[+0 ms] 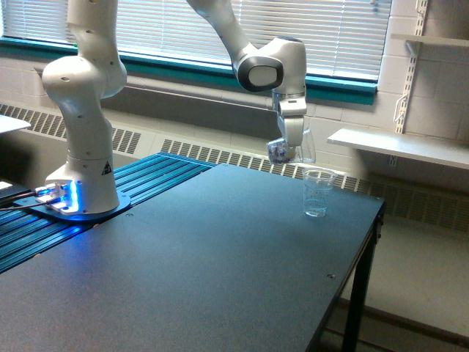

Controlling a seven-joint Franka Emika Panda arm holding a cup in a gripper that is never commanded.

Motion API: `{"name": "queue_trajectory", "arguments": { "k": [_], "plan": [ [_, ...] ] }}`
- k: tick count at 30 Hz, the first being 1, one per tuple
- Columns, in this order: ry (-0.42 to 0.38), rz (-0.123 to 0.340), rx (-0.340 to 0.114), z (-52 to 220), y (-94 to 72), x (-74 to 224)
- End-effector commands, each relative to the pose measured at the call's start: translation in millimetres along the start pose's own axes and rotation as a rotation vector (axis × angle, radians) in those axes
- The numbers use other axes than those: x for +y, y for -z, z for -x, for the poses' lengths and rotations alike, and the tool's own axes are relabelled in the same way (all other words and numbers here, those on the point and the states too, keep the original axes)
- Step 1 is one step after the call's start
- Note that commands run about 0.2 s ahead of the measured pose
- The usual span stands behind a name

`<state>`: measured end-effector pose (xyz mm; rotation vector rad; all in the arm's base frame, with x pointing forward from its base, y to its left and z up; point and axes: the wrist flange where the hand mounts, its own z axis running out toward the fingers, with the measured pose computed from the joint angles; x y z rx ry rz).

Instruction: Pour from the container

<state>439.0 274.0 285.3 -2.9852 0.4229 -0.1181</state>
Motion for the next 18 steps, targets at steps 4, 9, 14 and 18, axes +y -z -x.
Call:
{"name": "queue_trajectory", "arguments": {
  "k": [4, 9, 14, 18],
  "plan": [
    [-0.046, -0.01, 0.006, -13.0, 10.3, -3.1],
    [-0.062, -0.016, 0.0, -18.9, 14.5, -0.9],
    [-0.068, -0.006, -0.019, -19.4, 10.9, 5.0],
    [-0.075, 0.012, -0.037, -18.2, 6.0, 11.2]
  ]
}}
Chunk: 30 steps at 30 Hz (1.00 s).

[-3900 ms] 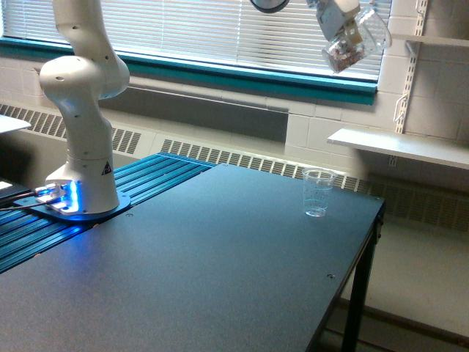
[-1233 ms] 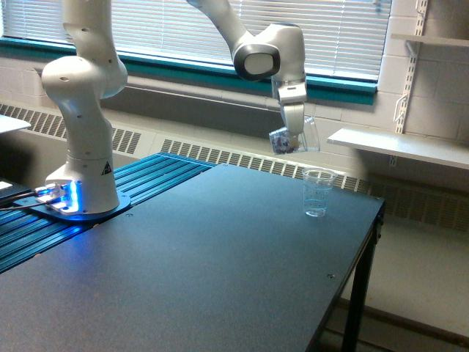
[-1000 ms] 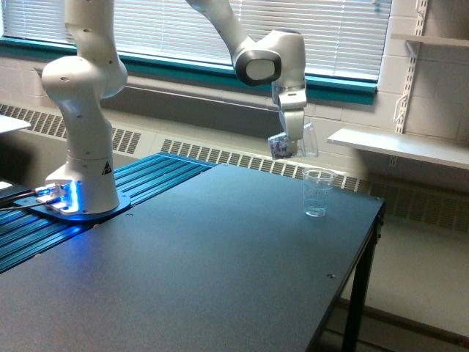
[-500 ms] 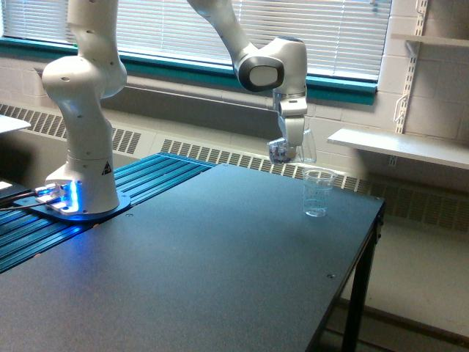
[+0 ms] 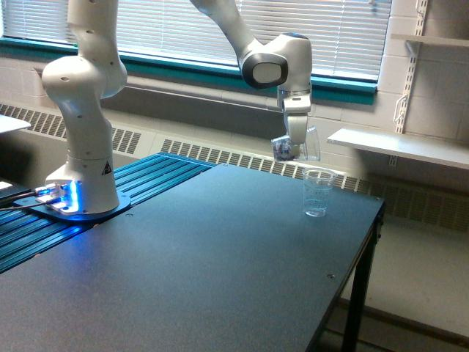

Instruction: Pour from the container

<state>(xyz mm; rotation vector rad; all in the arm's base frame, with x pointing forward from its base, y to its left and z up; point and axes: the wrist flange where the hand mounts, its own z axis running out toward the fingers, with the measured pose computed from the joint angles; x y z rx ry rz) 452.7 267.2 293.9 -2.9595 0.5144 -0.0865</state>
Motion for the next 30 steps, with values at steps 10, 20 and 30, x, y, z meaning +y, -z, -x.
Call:
{"name": "queue_trajectory", "arguments": {
  "k": [10, 20, 30],
  "plan": [
    [-0.034, 0.058, -0.044, -6.1, -4.6, 17.5],
    [-0.04, 0.117, -0.055, -2.2, -8.9, 15.6],
    [-0.036, 0.118, -0.068, 4.8, -9.6, 4.7]
  ]
}}
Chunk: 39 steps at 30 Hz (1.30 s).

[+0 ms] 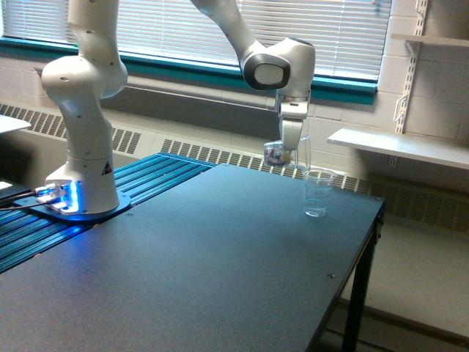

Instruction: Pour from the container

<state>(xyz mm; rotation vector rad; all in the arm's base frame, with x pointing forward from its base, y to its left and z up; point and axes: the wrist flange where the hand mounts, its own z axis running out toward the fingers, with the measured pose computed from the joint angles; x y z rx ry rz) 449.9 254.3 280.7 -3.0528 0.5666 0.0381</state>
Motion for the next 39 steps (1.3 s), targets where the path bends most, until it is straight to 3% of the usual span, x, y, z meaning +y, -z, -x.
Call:
{"name": "queue_trajectory", "arguments": {
  "k": [1, 5, 9, 15, 28, 39],
  "plan": [
    [-0.013, 0.0, -0.012, 6.7, 3.5, -11.1],
    [-0.02, -0.034, -0.025, 5.5, 12.5, -18.6],
    [-0.009, -0.027, -0.027, 7.0, 16.4, -23.5],
    [-0.04, -0.044, -0.069, 1.7, 21.0, -25.9],
    [-0.075, -0.031, -0.119, -3.1, 14.9, -23.0],
    [-0.091, -0.047, -0.146, -6.8, 15.9, -22.9]
  ]
}}
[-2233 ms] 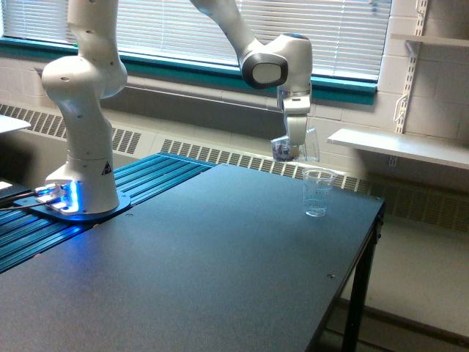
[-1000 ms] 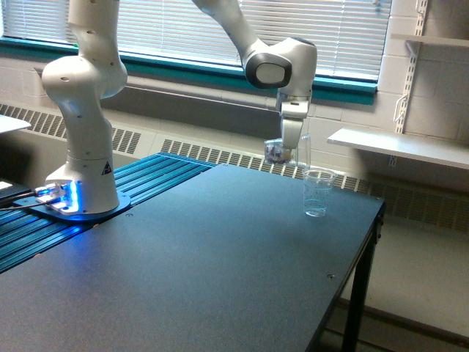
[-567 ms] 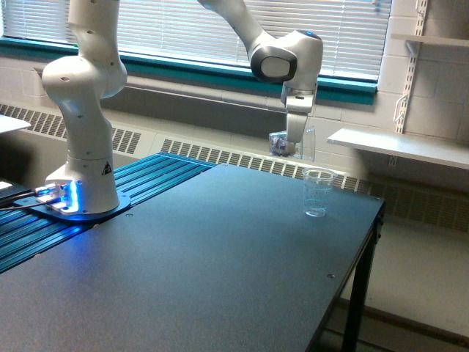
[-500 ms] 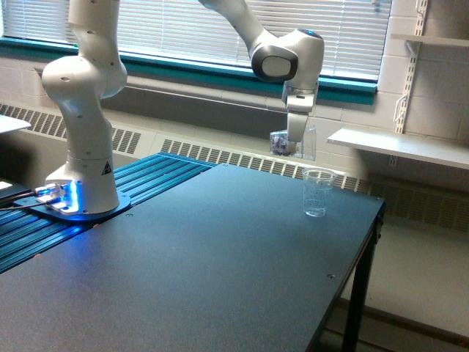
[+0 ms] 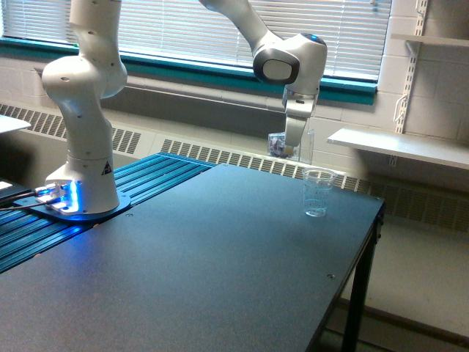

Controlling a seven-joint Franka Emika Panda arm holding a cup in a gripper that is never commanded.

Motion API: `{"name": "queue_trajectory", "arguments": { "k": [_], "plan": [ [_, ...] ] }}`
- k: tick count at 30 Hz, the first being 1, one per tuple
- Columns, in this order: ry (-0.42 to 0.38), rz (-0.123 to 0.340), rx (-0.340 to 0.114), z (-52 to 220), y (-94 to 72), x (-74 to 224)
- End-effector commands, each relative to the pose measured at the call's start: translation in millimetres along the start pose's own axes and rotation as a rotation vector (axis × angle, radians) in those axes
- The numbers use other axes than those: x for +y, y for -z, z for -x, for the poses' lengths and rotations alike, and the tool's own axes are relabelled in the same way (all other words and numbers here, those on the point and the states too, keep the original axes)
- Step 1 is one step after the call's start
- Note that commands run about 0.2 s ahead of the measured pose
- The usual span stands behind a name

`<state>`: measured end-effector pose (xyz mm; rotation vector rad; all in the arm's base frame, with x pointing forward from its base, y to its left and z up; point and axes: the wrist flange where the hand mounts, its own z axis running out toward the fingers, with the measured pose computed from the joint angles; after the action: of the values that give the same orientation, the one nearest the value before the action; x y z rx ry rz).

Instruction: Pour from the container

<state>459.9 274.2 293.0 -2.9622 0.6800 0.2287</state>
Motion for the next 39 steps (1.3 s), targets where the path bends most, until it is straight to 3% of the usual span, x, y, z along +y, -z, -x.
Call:
{"name": "queue_trajectory", "arguments": {
  "k": [1, 14, 31, 39],
  "plan": [
    [-0.01, -0.013, -0.016, -5.5, 5.3, -0.4],
    [-0.045, -0.042, -0.065, -8.3, 14.8, -7.1],
    [-0.075, -0.028, -0.149, -0.5, -3.3, -8.3],
    [-0.1, -0.025, -0.168, -4.1, -7.6, -7.8]
  ]
}}
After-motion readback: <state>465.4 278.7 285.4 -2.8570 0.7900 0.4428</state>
